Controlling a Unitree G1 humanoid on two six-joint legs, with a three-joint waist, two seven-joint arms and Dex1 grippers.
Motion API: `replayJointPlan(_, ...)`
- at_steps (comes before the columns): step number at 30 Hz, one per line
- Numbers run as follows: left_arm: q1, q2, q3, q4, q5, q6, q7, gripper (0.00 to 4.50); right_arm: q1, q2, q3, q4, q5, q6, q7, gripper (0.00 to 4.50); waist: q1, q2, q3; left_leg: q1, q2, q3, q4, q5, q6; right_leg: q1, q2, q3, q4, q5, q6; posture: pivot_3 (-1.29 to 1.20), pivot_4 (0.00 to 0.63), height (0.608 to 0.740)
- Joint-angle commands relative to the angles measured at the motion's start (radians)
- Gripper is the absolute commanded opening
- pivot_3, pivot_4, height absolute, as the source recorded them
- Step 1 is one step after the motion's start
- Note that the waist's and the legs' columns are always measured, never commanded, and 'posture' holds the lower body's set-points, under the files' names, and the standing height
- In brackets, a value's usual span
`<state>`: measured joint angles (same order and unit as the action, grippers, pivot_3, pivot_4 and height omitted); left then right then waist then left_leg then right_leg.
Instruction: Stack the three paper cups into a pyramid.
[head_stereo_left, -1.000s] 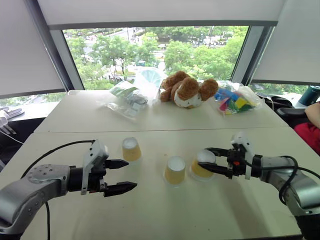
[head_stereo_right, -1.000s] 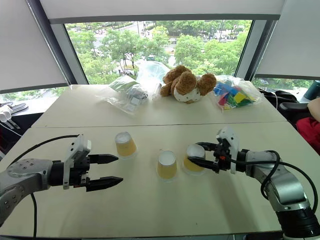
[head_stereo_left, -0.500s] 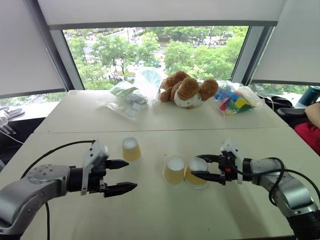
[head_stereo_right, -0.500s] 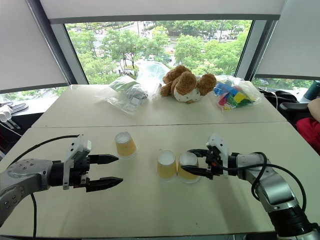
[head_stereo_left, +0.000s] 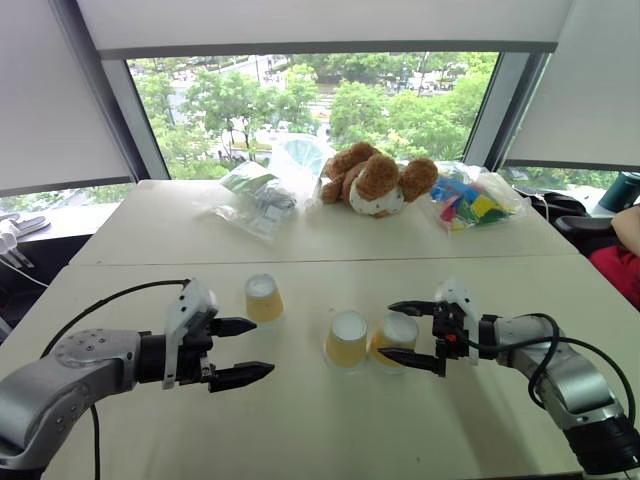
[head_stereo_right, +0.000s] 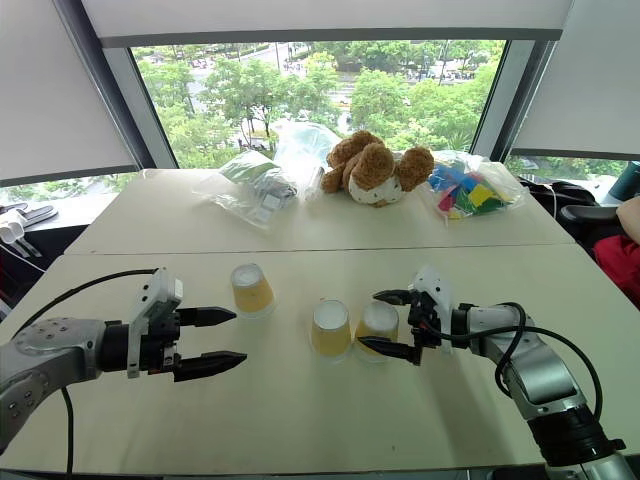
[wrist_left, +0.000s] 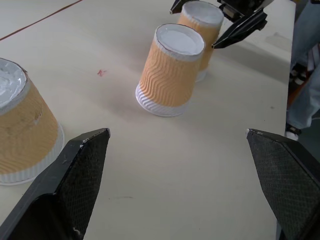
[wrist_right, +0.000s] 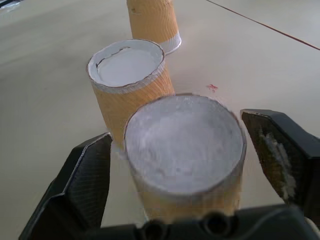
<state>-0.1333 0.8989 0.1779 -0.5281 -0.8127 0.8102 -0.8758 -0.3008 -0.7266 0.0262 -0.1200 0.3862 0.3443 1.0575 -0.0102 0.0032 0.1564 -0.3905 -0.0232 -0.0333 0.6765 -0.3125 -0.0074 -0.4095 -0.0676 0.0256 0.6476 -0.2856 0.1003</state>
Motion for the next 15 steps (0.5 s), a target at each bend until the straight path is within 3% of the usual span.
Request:
replayJointPlan(1,-0.024,-0.010,0.042,0.038,0.021,-0.041,0.010,4.50,-0.001,-0.033,-0.094,-0.089,0.052,0.038,-0.026,4.45,0.002,0.000,0.000,0.000,0.000,0.000,0.000,0.000,0.000,0.000,0.000,0.000,0.000,0.000,0.000,0.00,0.150,0.740)
replayJointPlan(8,-0.107,-0.033,0.085,0.222,0.046,-0.106,-0.007,4.50,0.052,-0.108,-0.272,-0.328,0.227,0.265,-0.111,4.45,0.003,0.000,0.000,0.000,0.000,0.000,0.000,0.000,0.000,0.000,0.000,0.000,0.000,0.000,0.000,0.00,0.150,0.740)
replayJointPlan(15,-0.208,-0.088,-0.035,0.410,0.295,-0.370,-0.007,4.50,-0.026,-0.241,-0.442,-0.424,0.473,0.528,-0.187,4.45,0.003,0.000,0.000,0.000,-0.001,0.000,0.000,0.000,0.000,0.000,-0.001,0.000,0.000,0.000,0.000,0.00,0.150,0.740)
